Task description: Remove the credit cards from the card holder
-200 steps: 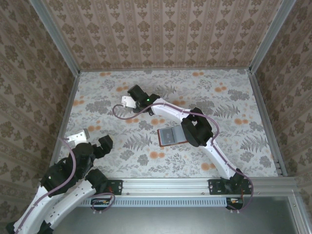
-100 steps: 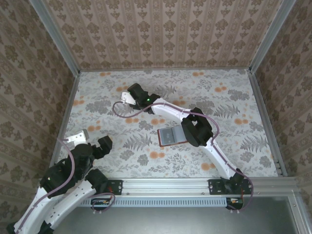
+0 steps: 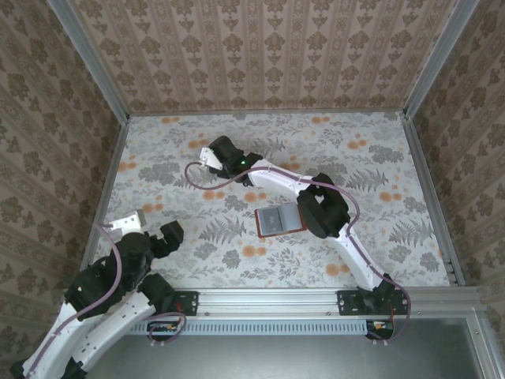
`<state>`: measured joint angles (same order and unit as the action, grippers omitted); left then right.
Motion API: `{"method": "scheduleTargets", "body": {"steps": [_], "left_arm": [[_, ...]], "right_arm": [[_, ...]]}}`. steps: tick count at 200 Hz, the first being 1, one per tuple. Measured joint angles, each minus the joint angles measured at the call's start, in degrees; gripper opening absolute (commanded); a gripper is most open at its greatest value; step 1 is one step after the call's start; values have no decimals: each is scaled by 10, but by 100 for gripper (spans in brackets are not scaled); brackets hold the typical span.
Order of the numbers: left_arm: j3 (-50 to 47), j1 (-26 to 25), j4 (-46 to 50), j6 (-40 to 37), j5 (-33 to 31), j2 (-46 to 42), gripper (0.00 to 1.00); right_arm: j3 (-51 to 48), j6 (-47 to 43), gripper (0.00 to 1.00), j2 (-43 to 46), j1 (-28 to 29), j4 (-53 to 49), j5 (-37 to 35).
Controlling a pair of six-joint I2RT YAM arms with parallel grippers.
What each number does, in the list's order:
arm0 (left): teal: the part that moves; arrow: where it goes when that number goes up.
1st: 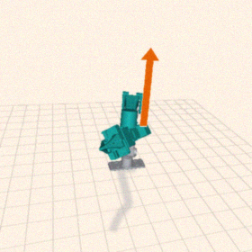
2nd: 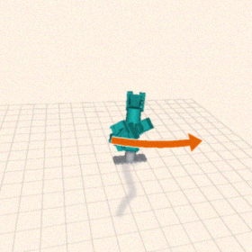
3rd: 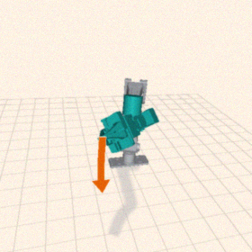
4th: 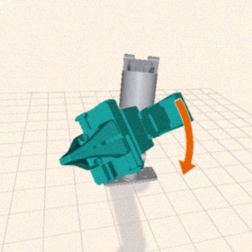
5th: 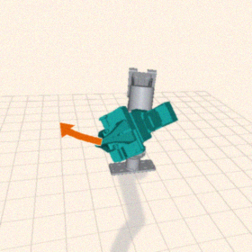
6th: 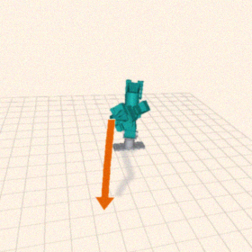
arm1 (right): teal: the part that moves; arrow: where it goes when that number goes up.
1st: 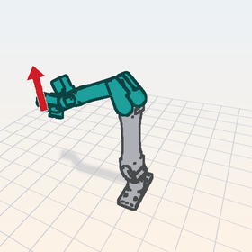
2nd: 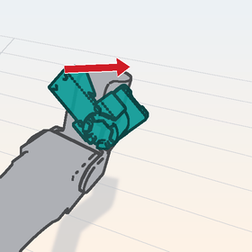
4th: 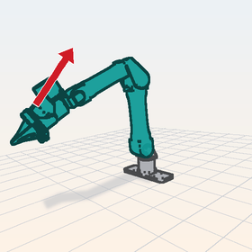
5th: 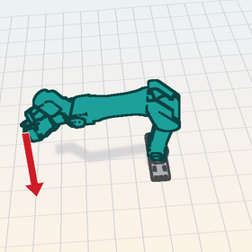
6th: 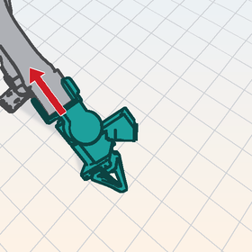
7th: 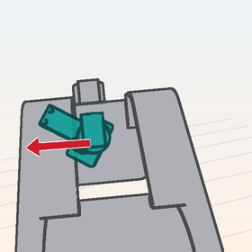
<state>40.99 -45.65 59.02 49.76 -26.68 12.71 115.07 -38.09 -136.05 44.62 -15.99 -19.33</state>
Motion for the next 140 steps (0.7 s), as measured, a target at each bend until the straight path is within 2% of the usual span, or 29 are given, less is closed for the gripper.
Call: {"method": "scheduleTargets", "body": {"steps": [45,87,140], "left_arm": [[-22,0,-62,-8,47,51,100],[-62,0,-175,-11,119,155,100],[-74,-2,-365,8,209,354,78]], "right_arm": [[-167,129,28,184,0,43,3],[-327,303,25,368,0,60,0],[-558,494,18,480,-5,43,3]]}}
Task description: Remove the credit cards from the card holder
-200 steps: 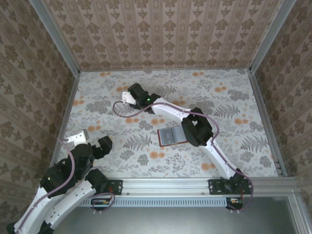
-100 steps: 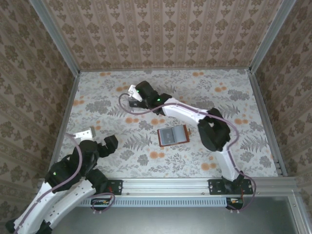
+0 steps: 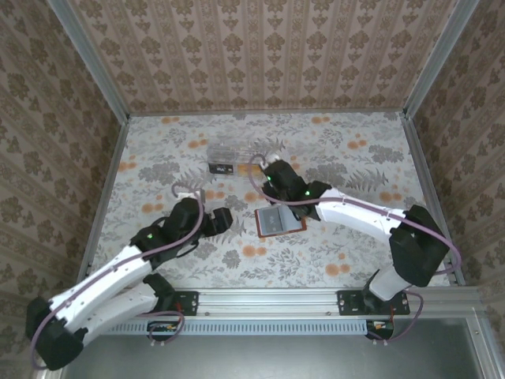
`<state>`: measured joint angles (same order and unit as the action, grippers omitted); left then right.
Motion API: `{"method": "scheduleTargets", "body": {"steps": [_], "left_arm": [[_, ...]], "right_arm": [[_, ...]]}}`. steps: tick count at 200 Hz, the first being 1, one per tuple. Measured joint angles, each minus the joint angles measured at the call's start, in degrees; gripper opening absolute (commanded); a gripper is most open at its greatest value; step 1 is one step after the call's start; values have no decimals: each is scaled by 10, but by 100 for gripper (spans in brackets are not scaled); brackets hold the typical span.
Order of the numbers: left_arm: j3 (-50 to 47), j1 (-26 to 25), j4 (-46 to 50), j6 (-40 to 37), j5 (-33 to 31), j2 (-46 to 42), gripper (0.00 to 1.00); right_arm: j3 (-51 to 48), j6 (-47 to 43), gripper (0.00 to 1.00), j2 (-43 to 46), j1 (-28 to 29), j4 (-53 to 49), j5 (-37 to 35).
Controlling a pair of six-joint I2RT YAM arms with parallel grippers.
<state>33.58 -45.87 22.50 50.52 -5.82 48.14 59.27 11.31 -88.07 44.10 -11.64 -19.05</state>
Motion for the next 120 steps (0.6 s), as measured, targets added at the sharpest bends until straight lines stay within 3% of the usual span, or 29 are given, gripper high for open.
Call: {"method": "scheduleTargets", "body": {"steps": [61,120], "left_arm": [[31,-41,-155,18,51,237,73],[75,-55,-235,38,85,359,62]], "right_arm": [[-195,130,16,61,-58,28,56],[-243,179,15,28,-90,91,98]]}}
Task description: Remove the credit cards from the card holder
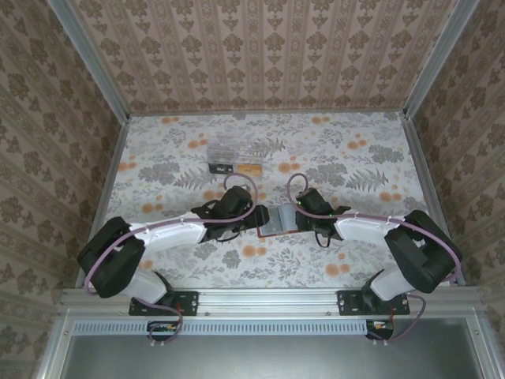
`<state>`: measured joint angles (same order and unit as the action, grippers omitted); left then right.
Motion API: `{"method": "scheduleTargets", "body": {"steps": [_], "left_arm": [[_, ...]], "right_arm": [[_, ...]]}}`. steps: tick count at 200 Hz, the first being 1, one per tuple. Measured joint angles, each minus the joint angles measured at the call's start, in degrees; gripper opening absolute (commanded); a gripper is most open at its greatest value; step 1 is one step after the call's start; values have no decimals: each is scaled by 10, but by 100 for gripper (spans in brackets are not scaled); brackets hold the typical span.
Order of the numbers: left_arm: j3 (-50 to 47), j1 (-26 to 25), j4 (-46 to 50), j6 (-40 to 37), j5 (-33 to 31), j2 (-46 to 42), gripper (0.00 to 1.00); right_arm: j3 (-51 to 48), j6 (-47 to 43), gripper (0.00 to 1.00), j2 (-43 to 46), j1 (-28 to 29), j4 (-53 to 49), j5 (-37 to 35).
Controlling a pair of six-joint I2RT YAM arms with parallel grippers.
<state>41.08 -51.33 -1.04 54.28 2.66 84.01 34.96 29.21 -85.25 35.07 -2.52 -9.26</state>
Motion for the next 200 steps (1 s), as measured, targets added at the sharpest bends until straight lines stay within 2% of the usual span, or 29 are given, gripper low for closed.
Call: {"method": "scheduleTargets", "body": {"steps": [16,57,137,200], "left_arm": [[6,-1,-18,5,9,25,59],[14,-1,-38,12,26,71,57],[30,-4,-39,16,32,92,57],[33,-4,-95,29,62,109,66]], "right_arm": [[0,11,15,-8,0,20,14],[-1,28,15,-21,0,54,35],[-6,38,16,-21,0,63,39],[-6,40,16,-21,-1,64,42]]}}
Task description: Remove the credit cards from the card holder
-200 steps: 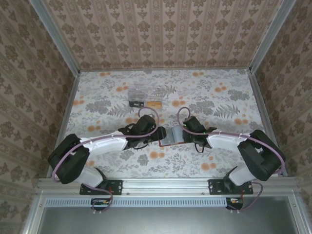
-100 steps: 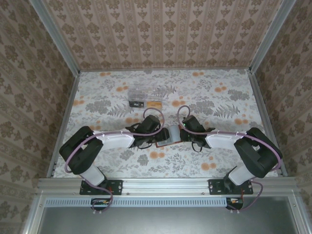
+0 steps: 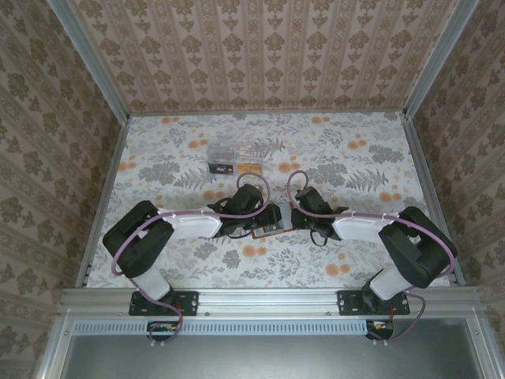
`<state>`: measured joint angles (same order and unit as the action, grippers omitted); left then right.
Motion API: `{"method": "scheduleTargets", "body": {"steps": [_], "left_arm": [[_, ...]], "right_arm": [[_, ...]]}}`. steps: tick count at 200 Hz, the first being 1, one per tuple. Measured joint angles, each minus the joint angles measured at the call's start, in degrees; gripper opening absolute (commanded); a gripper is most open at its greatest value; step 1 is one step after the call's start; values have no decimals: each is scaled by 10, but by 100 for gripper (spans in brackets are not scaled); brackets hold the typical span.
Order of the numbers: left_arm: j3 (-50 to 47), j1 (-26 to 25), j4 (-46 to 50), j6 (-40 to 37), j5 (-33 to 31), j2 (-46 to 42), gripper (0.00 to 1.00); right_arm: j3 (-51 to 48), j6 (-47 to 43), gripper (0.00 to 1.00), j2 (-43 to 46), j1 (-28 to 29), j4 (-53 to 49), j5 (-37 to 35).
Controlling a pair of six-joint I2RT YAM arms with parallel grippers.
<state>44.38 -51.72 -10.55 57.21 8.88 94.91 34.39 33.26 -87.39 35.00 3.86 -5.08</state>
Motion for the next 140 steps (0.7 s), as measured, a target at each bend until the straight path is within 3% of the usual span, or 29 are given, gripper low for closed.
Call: {"method": "scheduleTargets", "body": {"steps": [40,63,105,140], "left_arm": [[0,-1,-17,-4,14,-1,89],[0,-1,-17,-8,15,-8,94],[0,0,-14,-17,15,-22,92],[-5,5,10,-28,10,-70,80]], "right_arm": [[0,0,17,0,0,1,9],[0,0,17,0,0,1,9],[0,0,18,6,-2,-8,9],[-3,-1,23,62,-16,-46,4]]}}
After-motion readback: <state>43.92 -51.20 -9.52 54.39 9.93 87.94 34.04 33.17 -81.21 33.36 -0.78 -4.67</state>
